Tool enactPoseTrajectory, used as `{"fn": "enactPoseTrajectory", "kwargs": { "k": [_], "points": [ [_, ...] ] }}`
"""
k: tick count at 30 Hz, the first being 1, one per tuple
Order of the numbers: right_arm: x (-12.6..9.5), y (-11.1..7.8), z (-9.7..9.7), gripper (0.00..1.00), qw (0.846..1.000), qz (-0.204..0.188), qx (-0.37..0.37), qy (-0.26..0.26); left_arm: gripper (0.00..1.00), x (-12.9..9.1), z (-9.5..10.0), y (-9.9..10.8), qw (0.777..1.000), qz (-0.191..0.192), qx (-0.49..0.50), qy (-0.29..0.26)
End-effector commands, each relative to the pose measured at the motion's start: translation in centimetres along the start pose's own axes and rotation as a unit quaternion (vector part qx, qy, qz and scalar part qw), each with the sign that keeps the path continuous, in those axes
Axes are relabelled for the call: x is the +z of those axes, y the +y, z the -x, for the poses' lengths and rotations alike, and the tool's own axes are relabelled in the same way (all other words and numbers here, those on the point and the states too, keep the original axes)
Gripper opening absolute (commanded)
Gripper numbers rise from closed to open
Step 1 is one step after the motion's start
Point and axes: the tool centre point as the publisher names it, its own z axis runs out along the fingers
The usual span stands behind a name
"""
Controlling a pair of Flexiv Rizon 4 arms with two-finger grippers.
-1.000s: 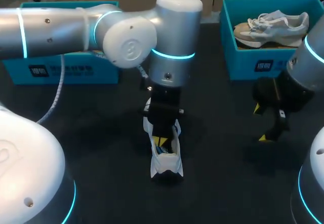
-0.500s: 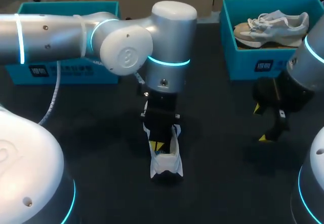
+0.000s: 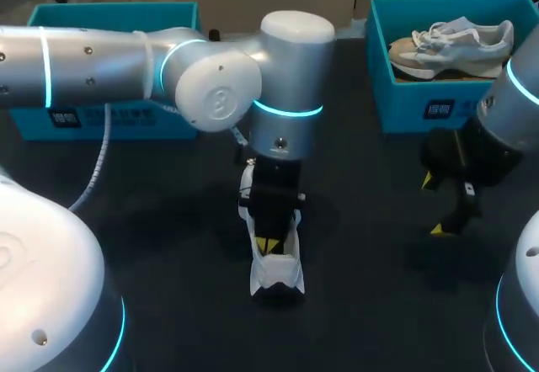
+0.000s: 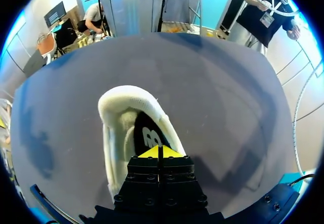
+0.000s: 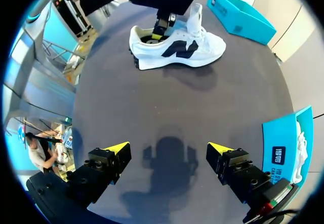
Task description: Take the shoe out of the shoebox, open the shoe tongue, remove and reinsert the insole, then place the shoe into the shoebox
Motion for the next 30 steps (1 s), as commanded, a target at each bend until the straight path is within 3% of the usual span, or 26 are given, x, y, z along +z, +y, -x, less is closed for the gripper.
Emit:
{"fn": "enactPoseTrajectory", "kwargs": {
  "k": [1, 5, 13, 20, 25, 30],
  "points": [
    [0.1, -0.1, -0.1, 1.00, 1.000, 0.001, -0.001, -0.001, 0.00, -1.5, -0.6, -0.5, 1.000, 0.009, 0.005, 0.003],
    [0.1, -0.1, -0.1, 1.00, 1.000, 0.001, -0.001, -0.001, 0.00, -1.0, -0.6, -0.4, 1.000, 0.013, 0.009, 0.023],
    [0.1, -0.1, -0.1, 1.00, 1.000, 0.001, -0.001, -0.001, 0.00, 2.5, -0.7, 0.5, 0.999, 0.011, 0.004, 0.048],
    [0.1, -0.1, -0.1, 1.00, 1.000, 0.001, -0.001, -0.001, 0.00, 4.3, -1.0, 1.2, 0.999, 0.019, -0.024, 0.025],
    [0.1, -0.1, -0.1, 1.00, 1.000, 0.001, -0.001, -0.001, 0.00, 4.2, -0.6, 1.6, 0.997, 0.021, -0.073, -0.029],
    [0.1, -0.1, -0.1, 1.00, 1.000, 0.001, -0.001, -0.001, 0.00, 2.1, 0.0, 1.4, 0.994, 0.033, -0.087, -0.050]
  ]
}}
